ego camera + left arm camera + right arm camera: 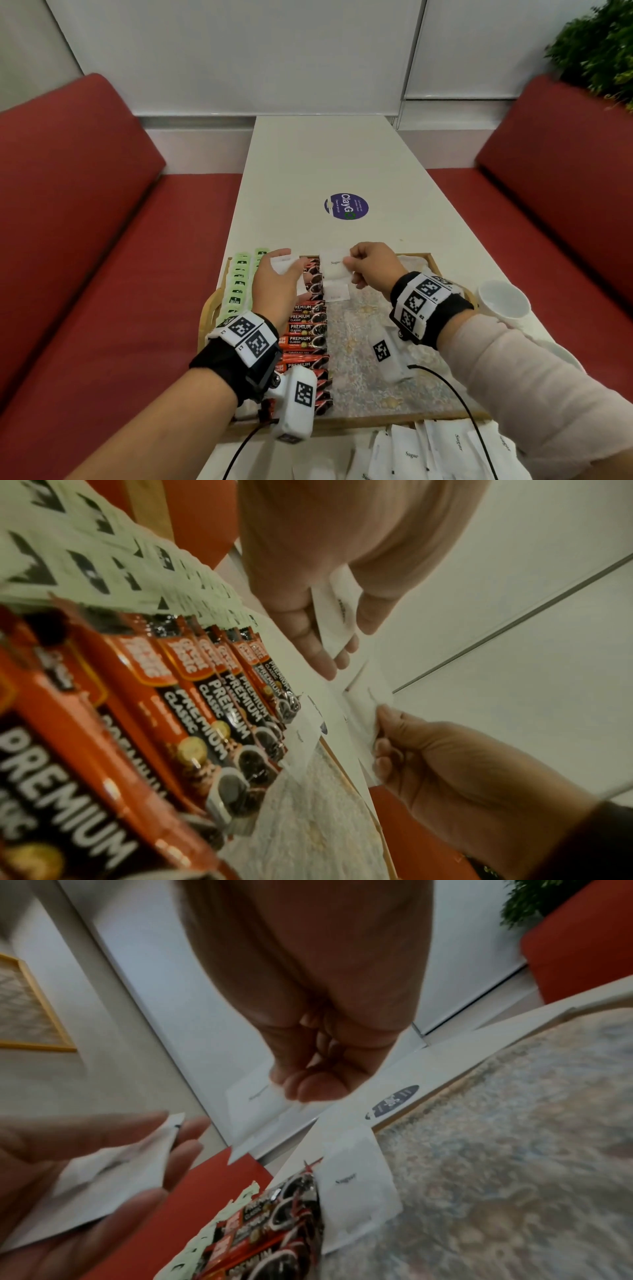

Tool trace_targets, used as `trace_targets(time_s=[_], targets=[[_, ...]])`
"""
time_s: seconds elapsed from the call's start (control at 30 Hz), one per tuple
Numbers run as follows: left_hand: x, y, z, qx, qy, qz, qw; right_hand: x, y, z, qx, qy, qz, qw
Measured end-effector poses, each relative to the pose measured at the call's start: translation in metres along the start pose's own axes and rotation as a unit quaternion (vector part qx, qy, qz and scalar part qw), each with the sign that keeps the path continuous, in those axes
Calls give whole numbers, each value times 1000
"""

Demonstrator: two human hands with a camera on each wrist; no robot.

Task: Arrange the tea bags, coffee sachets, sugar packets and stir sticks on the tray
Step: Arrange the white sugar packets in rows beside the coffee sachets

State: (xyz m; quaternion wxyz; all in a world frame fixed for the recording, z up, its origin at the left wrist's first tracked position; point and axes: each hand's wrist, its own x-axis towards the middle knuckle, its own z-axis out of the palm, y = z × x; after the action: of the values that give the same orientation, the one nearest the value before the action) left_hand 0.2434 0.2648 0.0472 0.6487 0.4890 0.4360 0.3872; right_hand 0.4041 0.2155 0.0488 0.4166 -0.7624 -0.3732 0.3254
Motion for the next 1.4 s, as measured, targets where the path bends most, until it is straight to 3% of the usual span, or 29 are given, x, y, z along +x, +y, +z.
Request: trace_targets(time_s=[0.17,0.43,0.83,1.0,1.1,1.23,1.33,1.4], targets=[[3,0,-4,-17,-1,-18,1000,7,23,4,-28,16,75,997],[4,1,-5,-42,-6,-51,998,14,34,19,-91,-2,116,989],[6,-4,-10,-78,-45,-96,991,20,36,26,-160,-7,117,980],[6,-6,-12,-43,-58,-81,994,23,37,27,-208,-18,108,972],[5,-5,-12,-17,-71,-75,995,22,33,24,-224,12,80,971],[2,-5,-13,36,-83,-55,994,15,16,18,-92,70,-35,993],[-2,-6,-11,70,-79,-36,994,4,-6,14,-28,-1,-120,992],[-6,-5,-9,84,-76,-25,993,-3,-19,12,-47,-62,-148,986]])
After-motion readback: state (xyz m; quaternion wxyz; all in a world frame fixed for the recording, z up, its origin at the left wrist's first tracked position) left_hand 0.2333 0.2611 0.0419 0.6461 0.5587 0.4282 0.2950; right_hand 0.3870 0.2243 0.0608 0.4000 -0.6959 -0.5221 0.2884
